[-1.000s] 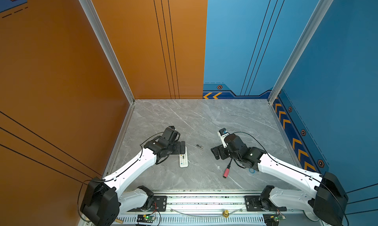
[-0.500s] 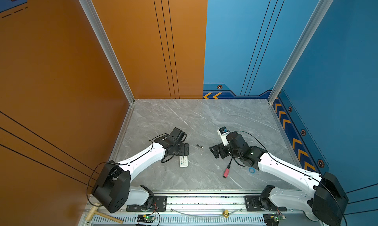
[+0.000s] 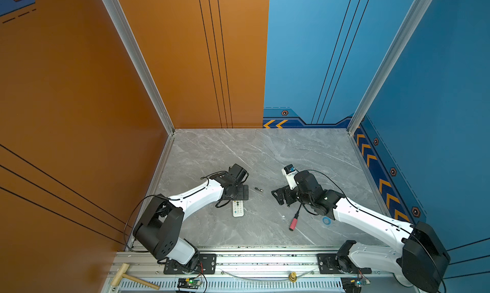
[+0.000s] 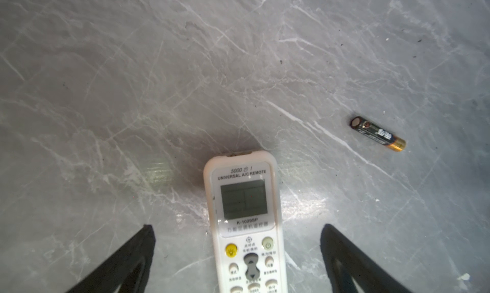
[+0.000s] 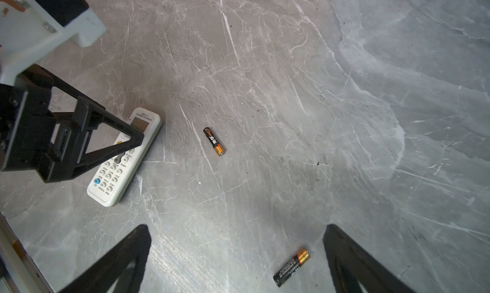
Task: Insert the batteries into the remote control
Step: 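Move the left gripper over the white remote while the right gripper approaches the batteries, then lower the left gripper and grasp the white remote by its top end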
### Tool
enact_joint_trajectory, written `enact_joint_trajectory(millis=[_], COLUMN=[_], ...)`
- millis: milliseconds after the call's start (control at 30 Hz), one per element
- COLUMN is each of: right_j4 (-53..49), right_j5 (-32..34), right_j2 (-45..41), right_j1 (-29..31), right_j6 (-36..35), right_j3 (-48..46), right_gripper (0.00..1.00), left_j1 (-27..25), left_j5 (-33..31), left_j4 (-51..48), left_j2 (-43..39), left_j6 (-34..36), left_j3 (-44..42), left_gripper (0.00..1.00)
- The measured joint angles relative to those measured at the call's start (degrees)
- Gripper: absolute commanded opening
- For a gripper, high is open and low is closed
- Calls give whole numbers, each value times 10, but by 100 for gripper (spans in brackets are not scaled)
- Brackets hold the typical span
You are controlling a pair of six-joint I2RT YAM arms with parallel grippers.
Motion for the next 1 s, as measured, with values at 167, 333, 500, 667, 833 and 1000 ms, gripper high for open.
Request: enact_joint_trajectory(millis=[167, 333, 500, 667, 833, 1000], right_j4=[7, 14, 15, 18, 18, 18], right_j5=[-14, -22, -29, -37, -40, -41], right_j2=[0, 0, -7, -20, -29, -39], right_j1=[-9, -26, -29, -37, -38, -41], right_j6=[-2, -2, -2, -2, -2, -2], right_j3=[-7, -11, -18, -21, -22, -28], right_gripper=[100, 100, 100, 100, 100, 100], left_j1=[-5, -17, -29, -34, -34, -35], left_j5=[-3, -11, -27, -40, -48, -54], left_j4=[0, -3, -16, -24, -29, -30], left_j2=[20, 41, 61, 73, 73, 77], left_j6=[-9, -15, -14, -15, -17, -21], left_j3=[9, 16, 38, 47, 47, 47], left_gripper=[99, 98, 95, 91, 87, 78])
